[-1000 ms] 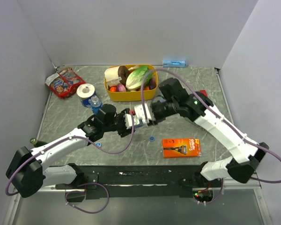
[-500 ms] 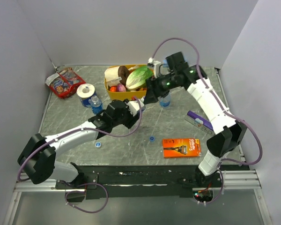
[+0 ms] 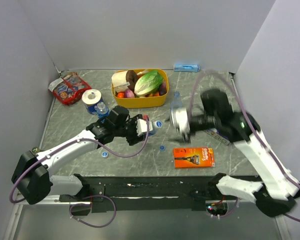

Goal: Screw on the bottle caps

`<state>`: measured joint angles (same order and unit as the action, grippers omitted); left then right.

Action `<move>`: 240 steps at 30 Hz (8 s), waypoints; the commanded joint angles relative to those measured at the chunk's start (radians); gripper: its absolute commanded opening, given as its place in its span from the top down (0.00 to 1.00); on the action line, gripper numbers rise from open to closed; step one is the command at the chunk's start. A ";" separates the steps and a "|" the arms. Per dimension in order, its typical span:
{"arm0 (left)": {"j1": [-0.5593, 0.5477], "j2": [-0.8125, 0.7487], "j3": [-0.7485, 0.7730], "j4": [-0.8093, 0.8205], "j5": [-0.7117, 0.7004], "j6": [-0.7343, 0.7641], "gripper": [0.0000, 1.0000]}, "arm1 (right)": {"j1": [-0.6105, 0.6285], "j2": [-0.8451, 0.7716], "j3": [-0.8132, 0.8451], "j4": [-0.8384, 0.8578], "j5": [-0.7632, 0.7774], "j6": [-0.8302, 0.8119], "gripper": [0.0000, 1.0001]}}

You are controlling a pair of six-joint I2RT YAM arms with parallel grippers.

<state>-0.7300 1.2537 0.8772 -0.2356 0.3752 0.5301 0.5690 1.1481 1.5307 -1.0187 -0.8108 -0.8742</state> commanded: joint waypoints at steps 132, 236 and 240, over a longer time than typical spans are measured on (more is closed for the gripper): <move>-0.083 0.012 0.052 0.346 -0.284 -0.093 0.99 | 0.092 0.188 -0.023 0.246 0.127 0.571 1.00; 0.023 -0.108 -0.109 0.229 -0.182 -0.435 0.04 | -0.485 0.154 -0.247 0.220 0.369 0.378 0.12; 0.023 -0.103 -0.104 0.229 -0.182 -0.433 0.04 | -0.480 0.223 -0.095 0.218 0.323 0.461 0.01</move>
<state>-0.7116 1.1435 0.7506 -0.0486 0.1711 0.1078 0.0910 1.3216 1.2743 -0.8318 -0.4267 -0.5022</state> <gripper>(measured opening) 0.961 0.977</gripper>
